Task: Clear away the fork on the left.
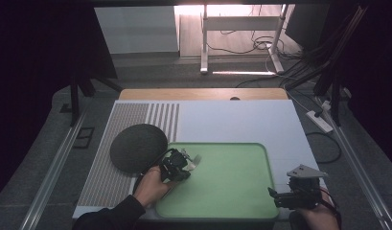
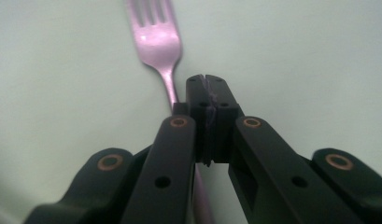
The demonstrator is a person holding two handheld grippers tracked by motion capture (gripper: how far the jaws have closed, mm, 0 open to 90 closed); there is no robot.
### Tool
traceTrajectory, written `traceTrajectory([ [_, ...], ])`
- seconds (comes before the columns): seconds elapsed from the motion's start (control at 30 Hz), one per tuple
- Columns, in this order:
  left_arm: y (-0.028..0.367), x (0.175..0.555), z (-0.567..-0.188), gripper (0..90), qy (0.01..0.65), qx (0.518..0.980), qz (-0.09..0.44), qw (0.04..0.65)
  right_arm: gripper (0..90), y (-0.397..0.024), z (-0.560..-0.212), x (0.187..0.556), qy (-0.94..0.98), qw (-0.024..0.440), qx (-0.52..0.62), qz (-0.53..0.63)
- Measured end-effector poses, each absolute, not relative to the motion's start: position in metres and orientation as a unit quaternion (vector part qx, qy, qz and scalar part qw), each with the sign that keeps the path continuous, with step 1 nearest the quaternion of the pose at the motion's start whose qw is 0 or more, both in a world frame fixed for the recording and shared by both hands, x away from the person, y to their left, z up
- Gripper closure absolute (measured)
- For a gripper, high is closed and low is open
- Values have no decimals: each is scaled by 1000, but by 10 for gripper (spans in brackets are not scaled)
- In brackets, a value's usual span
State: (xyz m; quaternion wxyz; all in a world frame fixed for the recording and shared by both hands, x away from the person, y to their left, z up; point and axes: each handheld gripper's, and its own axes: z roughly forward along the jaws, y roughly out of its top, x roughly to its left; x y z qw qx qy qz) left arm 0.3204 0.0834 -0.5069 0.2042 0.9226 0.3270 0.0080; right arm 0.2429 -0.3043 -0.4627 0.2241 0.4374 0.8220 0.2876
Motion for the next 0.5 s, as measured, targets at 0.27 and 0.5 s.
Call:
traceTrajectory([
  [0.27,107,329,-508,886,355,912,4,203,0,-304,-463,243,823,224,436,288],
  [0.5,121,332,-508,885,371,906,-9,204,0,-304,-463,243,822,225,436,290],
])
